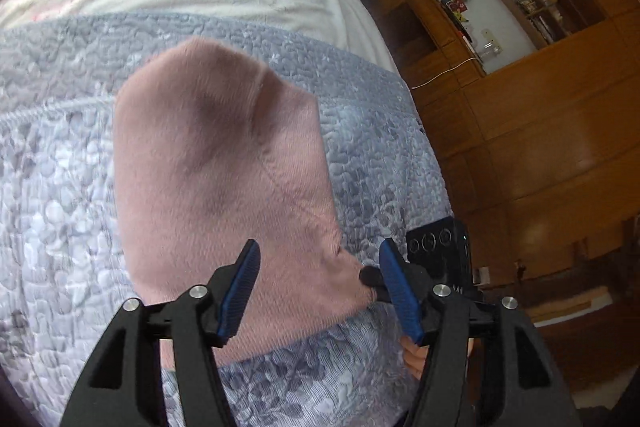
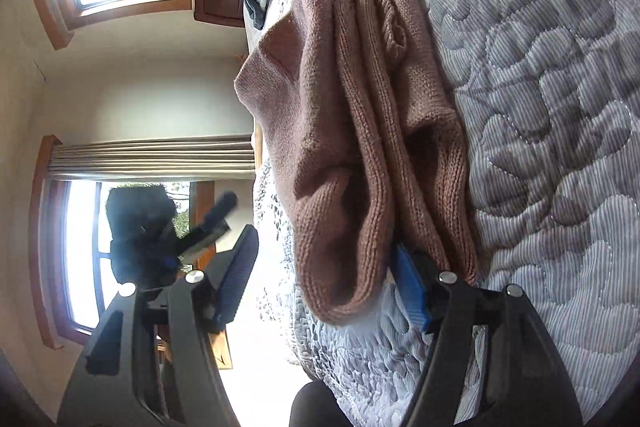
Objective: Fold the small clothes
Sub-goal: 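Release the sweater and press the folded stack flat with both grippers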
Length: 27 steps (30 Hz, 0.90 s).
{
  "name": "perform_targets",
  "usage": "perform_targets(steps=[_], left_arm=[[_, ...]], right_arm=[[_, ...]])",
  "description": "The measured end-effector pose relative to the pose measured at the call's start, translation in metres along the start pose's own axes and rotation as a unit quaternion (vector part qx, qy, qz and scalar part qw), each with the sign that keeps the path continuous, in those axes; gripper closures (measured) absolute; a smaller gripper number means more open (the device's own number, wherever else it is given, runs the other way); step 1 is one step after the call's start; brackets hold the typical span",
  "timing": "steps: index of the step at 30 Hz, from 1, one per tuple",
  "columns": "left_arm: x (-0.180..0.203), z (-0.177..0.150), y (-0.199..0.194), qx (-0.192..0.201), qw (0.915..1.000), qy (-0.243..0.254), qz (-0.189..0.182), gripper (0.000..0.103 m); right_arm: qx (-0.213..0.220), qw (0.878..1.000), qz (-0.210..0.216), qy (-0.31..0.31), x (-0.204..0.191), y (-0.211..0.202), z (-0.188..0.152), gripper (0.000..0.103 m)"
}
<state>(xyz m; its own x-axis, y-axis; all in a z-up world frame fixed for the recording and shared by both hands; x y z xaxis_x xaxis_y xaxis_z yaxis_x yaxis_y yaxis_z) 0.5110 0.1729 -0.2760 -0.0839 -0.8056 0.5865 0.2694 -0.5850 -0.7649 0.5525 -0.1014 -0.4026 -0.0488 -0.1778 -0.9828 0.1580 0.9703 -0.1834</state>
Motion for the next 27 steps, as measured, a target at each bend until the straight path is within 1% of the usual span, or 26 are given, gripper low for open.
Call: perform_targets(steps=[2, 5, 6, 7, 9, 10, 11, 13, 14, 17, 19, 21, 22, 23, 24, 26, 27], left_arm=[[-0.016, -0.013, 0.006, -0.006, 0.9992, -0.021, -0.033, 0.042], [-0.032, -0.025, 0.019, -0.018, 0.9972, -0.038, -0.062, 0.042], [-0.037, -0.027, 0.024, -0.021, 0.9964, -0.047, -0.067, 0.042], [-0.041, -0.029, 0.029, -0.023, 0.9958, -0.054, -0.070, 0.042], [-0.047, -0.031, 0.036, -0.027, 0.9948, -0.063, -0.075, 0.042], [-0.049, -0.032, 0.038, -0.028, 0.9946, -0.064, -0.076, 0.042], [-0.050, -0.033, 0.040, -0.029, 0.9944, -0.066, -0.078, 0.042], [-0.052, -0.033, 0.039, -0.031, 0.9940, -0.065, -0.082, 0.042], [-0.053, -0.034, 0.036, -0.029, 0.9939, -0.064, -0.085, 0.042], [-0.049, -0.023, 0.020, -0.013, 0.9939, -0.050, -0.098, 0.042], [-0.046, -0.007, 0.003, 0.010, 0.9947, -0.036, -0.095, 0.042], [-0.045, 0.015, -0.009, 0.031, 0.9948, -0.031, -0.092, 0.042], [-0.045, 0.027, -0.013, 0.037, 0.9951, -0.028, -0.088, 0.042], [-0.044, 0.038, -0.014, 0.039, 0.9954, -0.023, -0.084, 0.042], [-0.043, 0.049, -0.014, 0.039, 0.9959, -0.016, -0.079, 0.042], [-0.045, 0.069, -0.007, 0.036, 0.9970, -0.007, -0.068, 0.042], [-0.050, 0.080, -0.001, 0.038, 0.9978, -0.008, -0.053, 0.042]], right_arm=[[-0.004, 1.000, 0.011, -0.008, -0.005, 0.000, 0.011, 0.039], [-0.015, 1.000, -0.019, -0.018, -0.012, 0.010, 0.035, 0.041], [-0.020, 0.999, -0.030, -0.022, -0.014, 0.016, 0.044, 0.042], [-0.030, 0.998, -0.039, -0.024, -0.015, 0.024, 0.052, 0.044], [-0.053, 0.996, -0.063, -0.030, -0.017, 0.041, 0.059, 0.061], [-0.059, 0.994, -0.080, -0.038, -0.018, 0.046, 0.061, 0.077], [-0.059, 0.993, -0.094, -0.047, -0.019, 0.047, 0.061, 0.082], [-0.039, 0.989, -0.124, -0.076, -0.025, 0.039, 0.058, 0.084], [-0.030, 0.987, -0.130, -0.086, -0.028, 0.034, 0.057, 0.084], [-0.009, 0.980, -0.170, -0.099, -0.017, 0.010, 0.044, 0.085], [-0.004, 0.980, -0.168, -0.108, -0.015, 0.006, 0.037, 0.085], [-0.017, 0.982, -0.148, -0.116, -0.014, 0.008, 0.029, 0.083], [-0.021, 0.983, -0.145, -0.113, -0.013, 0.009, 0.029, 0.081], [-0.021, 0.983, -0.145, -0.107, -0.013, 0.012, 0.033, 0.078], [-0.023, 0.984, -0.144, -0.101, -0.011, 0.016, 0.038, 0.078], [-0.019, 0.983, -0.154, -0.093, -0.006, 0.019, 0.047, 0.082], [-0.018, 0.982, -0.166, -0.085, 0.000, 0.020, 0.050, 0.083]])
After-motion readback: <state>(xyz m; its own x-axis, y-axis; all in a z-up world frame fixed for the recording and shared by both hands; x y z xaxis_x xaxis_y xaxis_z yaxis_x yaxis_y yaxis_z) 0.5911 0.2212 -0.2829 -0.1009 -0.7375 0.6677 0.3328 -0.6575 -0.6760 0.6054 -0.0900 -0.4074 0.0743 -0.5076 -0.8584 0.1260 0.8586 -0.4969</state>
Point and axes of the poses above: each gripper's, at about its wrist camera, not at the fingertips, and y roughly the way its jaws point, x to its right, z to its top, the point moved 4 cm from there along y, roughly the way its jaws point, and after that the axes turned 7 degrees about z, right-handed, at the moved point
